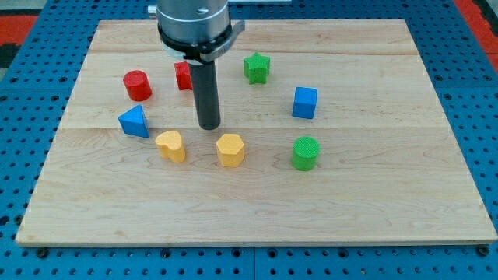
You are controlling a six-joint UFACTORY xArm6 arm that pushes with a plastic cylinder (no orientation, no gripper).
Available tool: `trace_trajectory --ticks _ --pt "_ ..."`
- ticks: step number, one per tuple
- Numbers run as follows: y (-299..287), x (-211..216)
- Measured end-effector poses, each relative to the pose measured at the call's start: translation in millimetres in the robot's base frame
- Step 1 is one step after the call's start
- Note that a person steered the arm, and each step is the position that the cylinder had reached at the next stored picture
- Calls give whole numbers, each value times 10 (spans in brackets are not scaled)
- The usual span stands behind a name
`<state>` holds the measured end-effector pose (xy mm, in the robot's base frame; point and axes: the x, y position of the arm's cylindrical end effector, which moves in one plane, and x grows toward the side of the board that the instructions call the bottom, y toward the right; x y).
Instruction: Move the blue cube diagonally to the yellow hexagon
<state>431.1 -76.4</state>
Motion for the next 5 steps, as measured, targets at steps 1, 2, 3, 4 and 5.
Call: trace_trajectory --ticks 1,2,3,4,5 --pt "-366 -134" --pt "-971 100" --pt "-722 -8" --pt "-270 -231" --pt "466 -273"
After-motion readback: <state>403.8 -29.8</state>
